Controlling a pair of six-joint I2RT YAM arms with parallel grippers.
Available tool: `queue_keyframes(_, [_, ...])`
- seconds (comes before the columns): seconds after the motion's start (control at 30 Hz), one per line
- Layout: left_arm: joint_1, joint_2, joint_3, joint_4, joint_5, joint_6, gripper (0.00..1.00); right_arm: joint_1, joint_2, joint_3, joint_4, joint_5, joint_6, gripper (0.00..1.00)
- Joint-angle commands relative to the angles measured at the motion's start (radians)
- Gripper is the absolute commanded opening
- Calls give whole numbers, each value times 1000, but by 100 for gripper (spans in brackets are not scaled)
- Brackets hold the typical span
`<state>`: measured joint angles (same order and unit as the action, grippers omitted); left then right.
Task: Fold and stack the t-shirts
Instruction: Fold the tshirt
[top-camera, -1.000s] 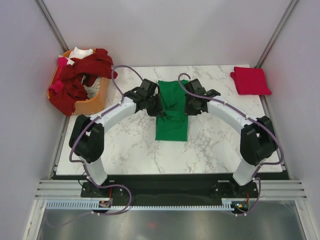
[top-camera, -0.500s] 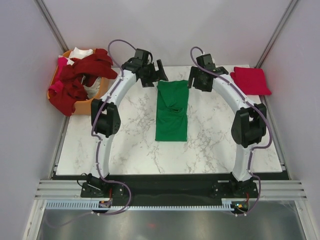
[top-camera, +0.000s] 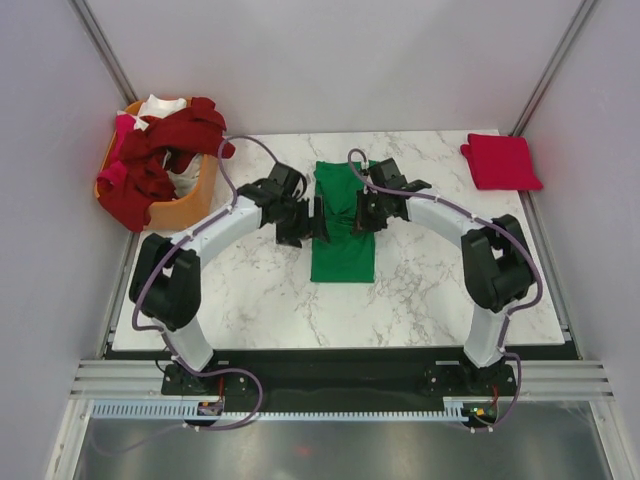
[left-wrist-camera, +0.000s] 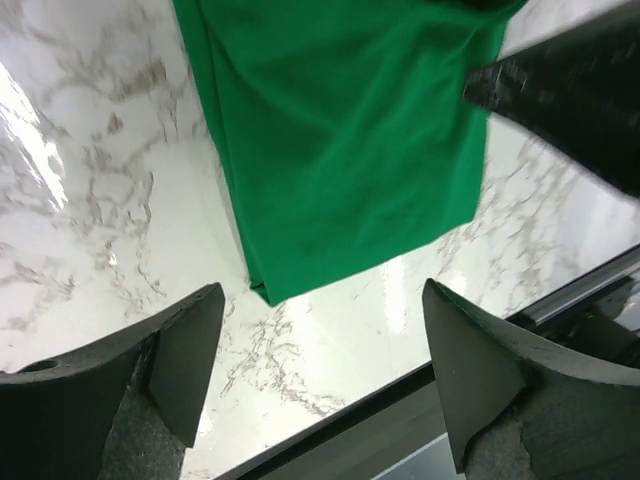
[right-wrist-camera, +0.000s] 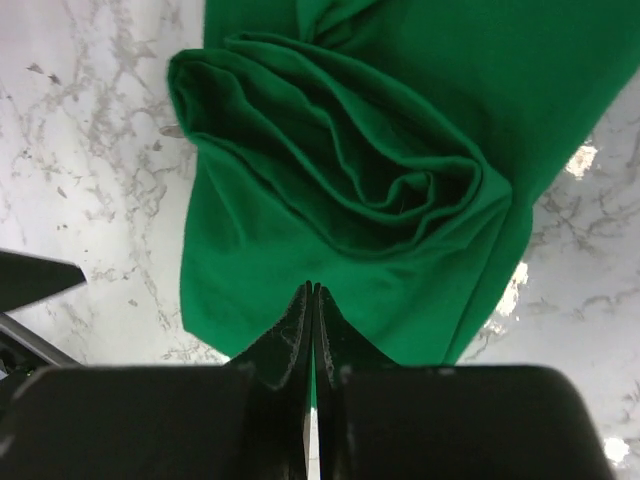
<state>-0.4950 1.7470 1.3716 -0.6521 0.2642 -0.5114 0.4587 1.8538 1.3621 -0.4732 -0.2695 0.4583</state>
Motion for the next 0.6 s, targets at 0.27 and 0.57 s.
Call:
queue_keyframes(0.27, [-71,6,-207,256,50,-47,82,-54,189,182,36,-45,0,3])
queue_keyframes(0.57, [-74,-70,-295,261,23,-41,81,-143,282,227,5,-14,-36,2])
